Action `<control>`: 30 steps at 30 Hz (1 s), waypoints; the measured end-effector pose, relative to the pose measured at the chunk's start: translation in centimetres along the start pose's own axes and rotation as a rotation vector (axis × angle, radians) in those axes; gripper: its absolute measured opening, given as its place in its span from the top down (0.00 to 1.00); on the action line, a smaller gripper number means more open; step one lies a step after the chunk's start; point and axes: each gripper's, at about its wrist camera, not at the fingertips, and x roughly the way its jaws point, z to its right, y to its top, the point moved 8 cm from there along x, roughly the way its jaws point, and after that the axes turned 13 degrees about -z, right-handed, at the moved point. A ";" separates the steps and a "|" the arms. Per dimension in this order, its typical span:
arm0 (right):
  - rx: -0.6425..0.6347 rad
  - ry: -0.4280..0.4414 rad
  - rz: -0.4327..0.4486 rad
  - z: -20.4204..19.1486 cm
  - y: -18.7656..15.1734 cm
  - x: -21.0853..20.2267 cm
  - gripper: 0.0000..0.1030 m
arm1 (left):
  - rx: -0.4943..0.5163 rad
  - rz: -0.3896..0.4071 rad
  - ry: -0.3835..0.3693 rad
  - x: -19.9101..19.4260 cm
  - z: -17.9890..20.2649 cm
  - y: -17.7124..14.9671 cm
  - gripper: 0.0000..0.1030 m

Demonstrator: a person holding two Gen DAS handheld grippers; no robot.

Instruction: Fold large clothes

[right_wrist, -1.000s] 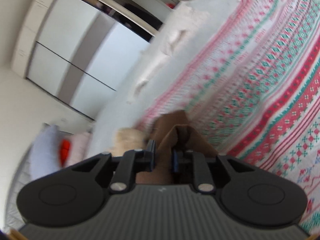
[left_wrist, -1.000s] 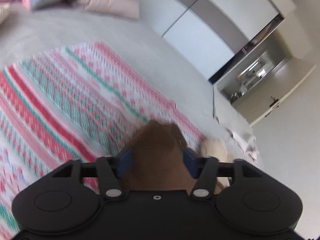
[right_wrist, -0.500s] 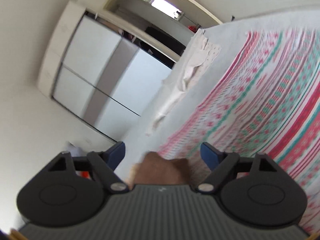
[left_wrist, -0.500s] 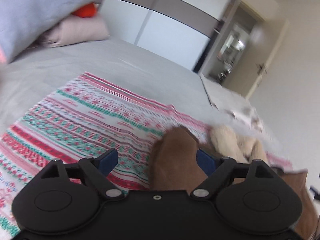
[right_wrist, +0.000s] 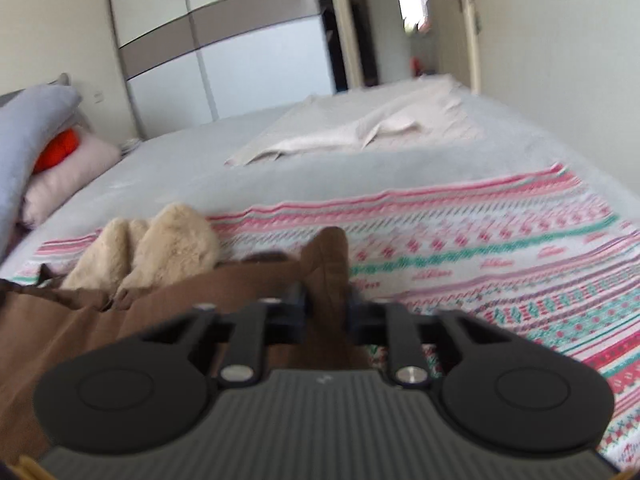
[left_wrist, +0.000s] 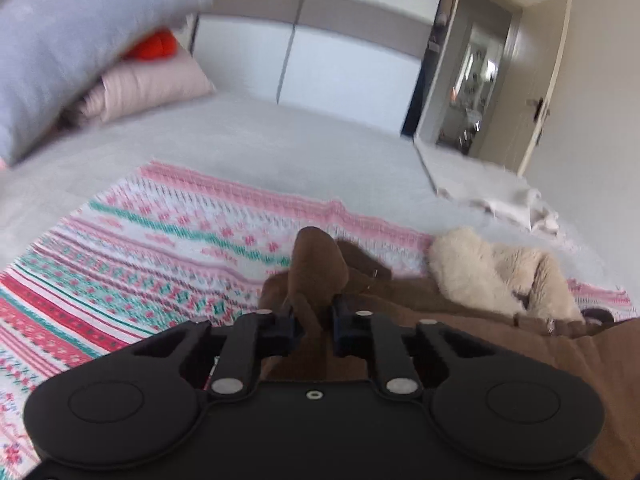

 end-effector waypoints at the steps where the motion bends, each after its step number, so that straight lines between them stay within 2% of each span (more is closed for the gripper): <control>1: -0.048 -0.066 0.047 -0.8 -0.3 -0.8 0.88 | 0.011 0.044 0.007 -1.0 0.5 0.0 0.87; 5: -0.243 -0.324 0.263 -4.3 -0.8 -3.7 0.89 | 0.083 0.239 0.077 -4.7 3.2 0.5 0.87; 8: -0.300 -0.445 0.442 -6.5 -0.2 -6.2 0.89 | 0.094 0.391 0.111 -7.2 4.8 2.1 0.87; 12: -0.199 -0.512 0.607 -6.7 3.0 -8.7 0.89 | 0.070 0.573 0.157 -9.6 5.3 5.3 0.87; 15: -0.145 -0.522 0.637 -6.3 5.5 -7.8 0.89 | 0.059 0.604 0.172 -8.2 5.3 7.7 0.87; 17: -0.142 -0.536 0.618 -6.5 6.7 -5.5 0.89 | 0.089 0.614 0.225 -5.8 5.5 8.6 0.87; 20: -0.134 -0.537 0.525 -6.2 7.8 0.1 0.89 | 0.137 0.576 0.306 0.0 5.6 9.0 0.87; 22: -0.140 -0.535 0.439 -6.1 7.9 4.9 0.89 | 0.193 0.507 0.380 5.1 5.4 8.6 0.86; 25: -0.167 -0.557 0.314 -5.8 7.1 11.4 0.89 | 0.221 0.337 0.453 12.6 4.3 7.4 0.86; 27: -0.193 -0.565 0.189 -5.7 6.4 15.3 0.88 | 0.237 0.149 0.473 16.7 3.5 7.1 0.83; 29: -0.237 -0.565 0.032 -6.0 6.2 18.6 0.87 | 0.231 0.069 0.476 18.1 2.9 7.2 0.79; 30: -0.238 -0.553 -0.016 -6.1 6.3 19.6 0.86 | 0.210 0.041 0.466 18.4 2.3 7.2 0.75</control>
